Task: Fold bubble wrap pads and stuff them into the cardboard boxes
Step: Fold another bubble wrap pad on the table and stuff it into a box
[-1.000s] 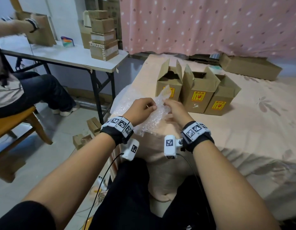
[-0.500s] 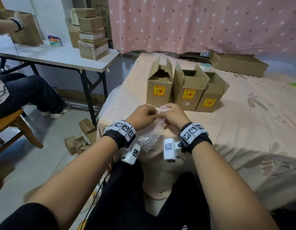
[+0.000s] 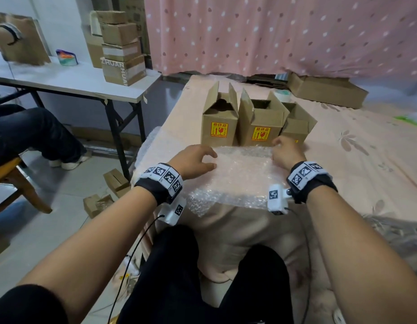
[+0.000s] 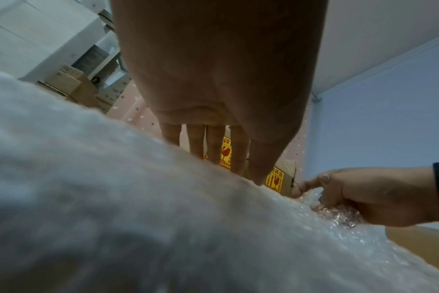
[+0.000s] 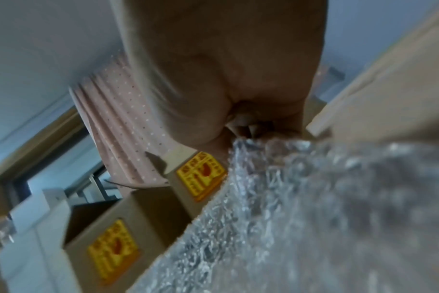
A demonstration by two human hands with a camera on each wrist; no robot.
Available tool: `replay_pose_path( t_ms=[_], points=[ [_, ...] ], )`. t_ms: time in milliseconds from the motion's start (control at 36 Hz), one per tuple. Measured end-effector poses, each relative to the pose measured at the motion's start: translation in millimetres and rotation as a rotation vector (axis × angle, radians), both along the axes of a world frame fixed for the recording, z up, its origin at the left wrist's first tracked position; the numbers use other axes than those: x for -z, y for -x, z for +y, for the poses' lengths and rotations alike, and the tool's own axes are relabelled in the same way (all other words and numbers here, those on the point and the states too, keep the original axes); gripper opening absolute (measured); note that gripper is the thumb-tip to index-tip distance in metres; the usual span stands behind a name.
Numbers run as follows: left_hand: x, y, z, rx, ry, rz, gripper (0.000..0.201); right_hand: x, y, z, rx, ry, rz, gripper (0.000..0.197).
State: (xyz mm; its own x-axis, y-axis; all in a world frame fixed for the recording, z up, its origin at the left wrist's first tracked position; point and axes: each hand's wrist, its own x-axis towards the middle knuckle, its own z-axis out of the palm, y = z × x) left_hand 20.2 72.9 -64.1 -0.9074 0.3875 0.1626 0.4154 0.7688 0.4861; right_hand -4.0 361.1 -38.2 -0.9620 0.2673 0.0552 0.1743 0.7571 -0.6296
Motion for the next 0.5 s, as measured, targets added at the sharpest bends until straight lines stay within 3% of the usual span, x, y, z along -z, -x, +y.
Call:
replay_pose_path(
  t_ms=[167, 306, 500],
  points=[
    [10.0, -4.1, 12.1, 0.070, 0.112, -0.067, 0.058, 5.4, -3.2, 28.5, 0.029, -0.212, -0.030, 0.035],
    [21.5, -2.2, 19.7, 0.134, 0.314, -0.132, 0.079, 19.1, -6.4, 39.1, 0.025, -0.341, -0.062, 0.029],
    [31.3, -0.3, 22.9, 0.157, 0.452, -0.019, 0.084, 31.8, -10.1, 36.0, -0.001, -0.443, -0.067, 0.025]
  ],
)
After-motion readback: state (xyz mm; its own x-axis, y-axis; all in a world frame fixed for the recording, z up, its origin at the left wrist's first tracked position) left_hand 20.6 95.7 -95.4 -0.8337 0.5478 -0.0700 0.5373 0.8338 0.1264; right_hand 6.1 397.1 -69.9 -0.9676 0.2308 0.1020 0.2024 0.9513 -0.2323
